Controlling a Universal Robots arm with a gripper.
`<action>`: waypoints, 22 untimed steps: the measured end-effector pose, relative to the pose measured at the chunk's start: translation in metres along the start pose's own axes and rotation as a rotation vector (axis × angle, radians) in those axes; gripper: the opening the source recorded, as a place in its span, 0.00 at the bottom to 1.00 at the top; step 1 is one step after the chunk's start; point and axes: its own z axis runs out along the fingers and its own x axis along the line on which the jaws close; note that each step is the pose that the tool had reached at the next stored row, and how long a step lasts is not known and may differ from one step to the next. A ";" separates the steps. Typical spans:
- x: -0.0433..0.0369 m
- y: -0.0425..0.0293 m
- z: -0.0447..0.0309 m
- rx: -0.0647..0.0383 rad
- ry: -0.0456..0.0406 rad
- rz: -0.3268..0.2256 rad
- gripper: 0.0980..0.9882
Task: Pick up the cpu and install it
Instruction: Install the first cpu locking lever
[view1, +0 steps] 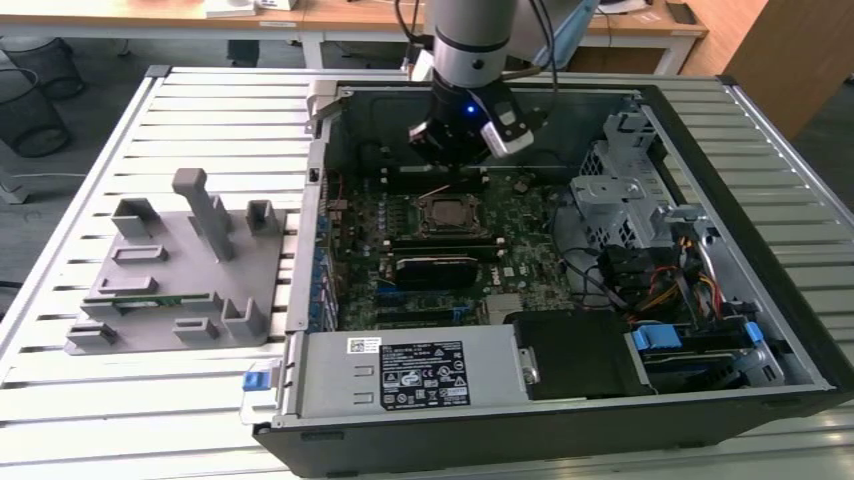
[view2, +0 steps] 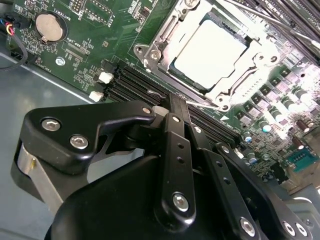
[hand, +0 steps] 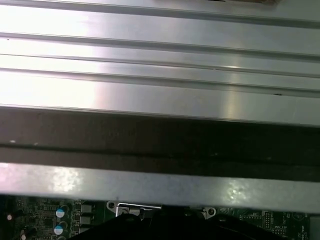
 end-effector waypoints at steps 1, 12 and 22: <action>-0.0006 0.0000 0.0005 0.000 0.0000 0.000 0.01; -0.0063 -0.0008 0.0066 0.000 0.0000 0.000 0.01; -0.0099 -0.0018 0.0154 0.000 0.0014 0.001 0.01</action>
